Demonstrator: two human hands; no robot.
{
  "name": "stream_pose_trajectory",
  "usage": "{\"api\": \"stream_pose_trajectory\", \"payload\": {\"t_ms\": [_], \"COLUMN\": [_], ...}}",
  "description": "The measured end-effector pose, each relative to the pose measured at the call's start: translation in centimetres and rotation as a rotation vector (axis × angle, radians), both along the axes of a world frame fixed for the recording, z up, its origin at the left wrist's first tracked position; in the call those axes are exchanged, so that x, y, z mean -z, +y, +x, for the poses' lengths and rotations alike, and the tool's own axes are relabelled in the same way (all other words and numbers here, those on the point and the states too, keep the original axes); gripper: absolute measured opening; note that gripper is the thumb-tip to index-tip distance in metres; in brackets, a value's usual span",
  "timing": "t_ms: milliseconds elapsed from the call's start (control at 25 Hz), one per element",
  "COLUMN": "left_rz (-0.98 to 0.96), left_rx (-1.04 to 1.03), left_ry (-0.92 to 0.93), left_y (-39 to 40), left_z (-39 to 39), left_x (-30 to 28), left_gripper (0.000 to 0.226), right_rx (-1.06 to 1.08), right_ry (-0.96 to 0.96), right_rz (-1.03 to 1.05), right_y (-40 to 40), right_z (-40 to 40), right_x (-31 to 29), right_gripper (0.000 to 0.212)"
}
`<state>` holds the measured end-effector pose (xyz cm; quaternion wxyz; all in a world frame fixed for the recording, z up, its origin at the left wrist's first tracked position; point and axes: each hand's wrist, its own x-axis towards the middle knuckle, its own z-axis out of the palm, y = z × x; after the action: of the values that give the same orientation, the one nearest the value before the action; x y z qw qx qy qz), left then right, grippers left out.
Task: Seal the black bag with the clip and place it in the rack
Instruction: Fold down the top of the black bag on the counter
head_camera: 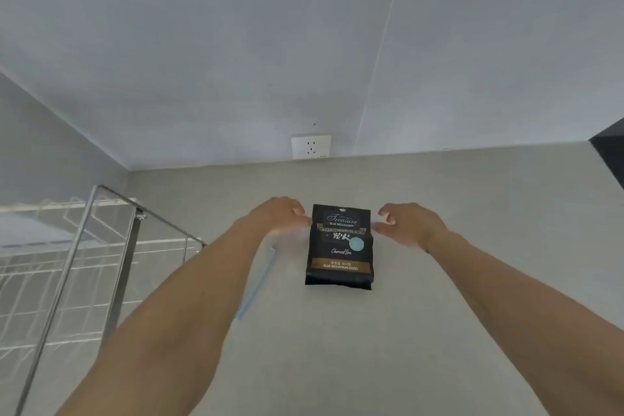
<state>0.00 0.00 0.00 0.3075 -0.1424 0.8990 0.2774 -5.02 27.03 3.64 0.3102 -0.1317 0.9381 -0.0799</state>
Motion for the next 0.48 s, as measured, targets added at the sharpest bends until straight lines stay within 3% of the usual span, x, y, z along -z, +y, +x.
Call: {"api": "stream_pose_trajectory", "payload": {"t_ms": [120, 320, 480], "left_rz": [0.02, 0.055, 0.156], "left_rx": [0.038, 0.045, -0.128], "left_ry": [-0.044, 0.034, 0.12], "left_y": [0.5, 1.9, 2.8], "left_z": [-1.1, -0.6, 1.4], "left_x": [0.2, -0.1, -1.3], "left_gripper": [0.051, 0.022, 0.005], "right_rx": [0.063, 0.231, 0.469], "right_ry": [-0.161, -0.203, -0.262], "right_rz": [-0.077, -0.254, -0.535], "right_y": [-1.3, -1.5, -1.0], "right_z": [-0.9, -0.9, 0.9], "right_x": [0.6, 1.1, 0.9], "right_gripper": [0.056, 0.035, 0.017]}}
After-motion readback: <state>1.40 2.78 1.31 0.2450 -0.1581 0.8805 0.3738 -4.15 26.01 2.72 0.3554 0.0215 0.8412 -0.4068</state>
